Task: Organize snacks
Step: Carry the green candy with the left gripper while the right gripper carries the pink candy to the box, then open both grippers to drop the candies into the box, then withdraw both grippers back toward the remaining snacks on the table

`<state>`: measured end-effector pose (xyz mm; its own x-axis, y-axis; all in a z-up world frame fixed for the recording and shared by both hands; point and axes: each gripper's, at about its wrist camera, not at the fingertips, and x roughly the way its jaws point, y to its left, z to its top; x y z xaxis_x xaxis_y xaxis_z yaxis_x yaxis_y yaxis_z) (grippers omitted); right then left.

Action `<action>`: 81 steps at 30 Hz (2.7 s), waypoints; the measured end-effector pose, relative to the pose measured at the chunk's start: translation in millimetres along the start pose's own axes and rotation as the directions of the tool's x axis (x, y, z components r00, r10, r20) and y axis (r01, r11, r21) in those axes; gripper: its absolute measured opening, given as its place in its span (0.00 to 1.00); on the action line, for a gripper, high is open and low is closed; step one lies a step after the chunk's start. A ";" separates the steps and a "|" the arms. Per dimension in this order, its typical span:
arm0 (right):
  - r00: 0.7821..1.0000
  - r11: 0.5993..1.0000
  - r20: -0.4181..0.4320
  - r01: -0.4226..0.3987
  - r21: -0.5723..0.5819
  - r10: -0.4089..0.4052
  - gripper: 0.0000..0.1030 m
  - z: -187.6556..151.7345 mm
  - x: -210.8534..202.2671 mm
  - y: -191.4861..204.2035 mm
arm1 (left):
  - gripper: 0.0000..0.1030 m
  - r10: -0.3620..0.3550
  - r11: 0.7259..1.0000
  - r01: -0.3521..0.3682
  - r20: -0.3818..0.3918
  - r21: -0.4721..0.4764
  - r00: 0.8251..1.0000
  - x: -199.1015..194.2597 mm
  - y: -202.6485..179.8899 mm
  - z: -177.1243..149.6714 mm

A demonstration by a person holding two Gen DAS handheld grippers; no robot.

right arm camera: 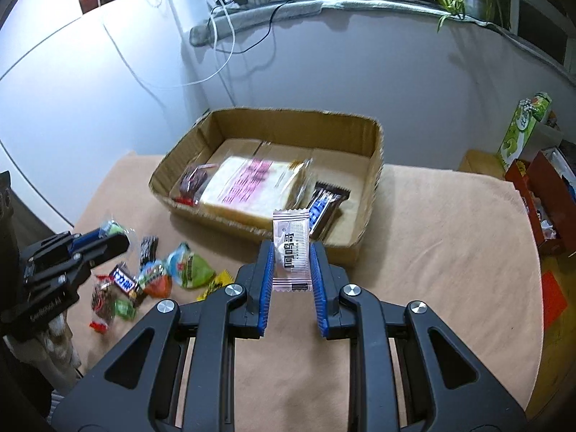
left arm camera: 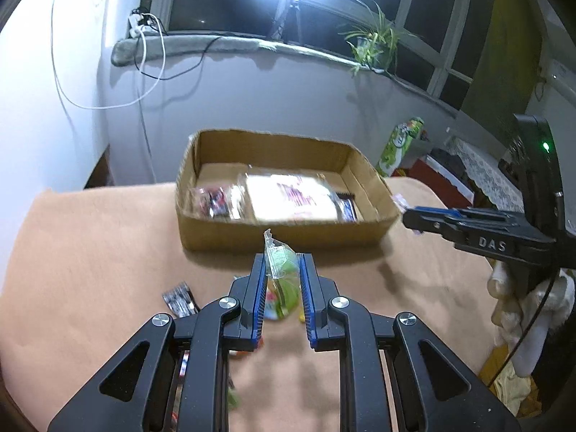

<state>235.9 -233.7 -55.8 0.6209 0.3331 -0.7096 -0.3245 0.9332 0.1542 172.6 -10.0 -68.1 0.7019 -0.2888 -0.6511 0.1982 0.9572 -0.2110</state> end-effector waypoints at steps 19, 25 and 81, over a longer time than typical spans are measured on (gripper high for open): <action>1.000 0.999 -0.020 0.012 0.044 -0.011 0.20 35.7 37.1 -25.0 | 0.16 -0.007 0.998 0.004 -0.039 -0.059 0.999 54.8 26.3 52.7; 0.999 0.999 -0.032 0.020 0.044 -0.018 0.20 38.7 47.7 -27.7 | 0.16 0.011 0.998 -0.015 -0.064 -0.062 0.998 69.5 29.7 50.9; 0.999 0.998 0.026 -0.039 -0.056 0.041 0.55 -2.1 -14.1 25.2 | 0.45 0.041 0.994 -0.034 0.061 -0.100 0.997 -45.0 45.3 15.7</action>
<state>217.4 -215.1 -43.3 0.6255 0.3742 -0.6846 -0.3878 0.9105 0.1433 160.7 46.6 -36.9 0.7498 -0.2480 -0.6134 0.1042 0.9598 -0.2607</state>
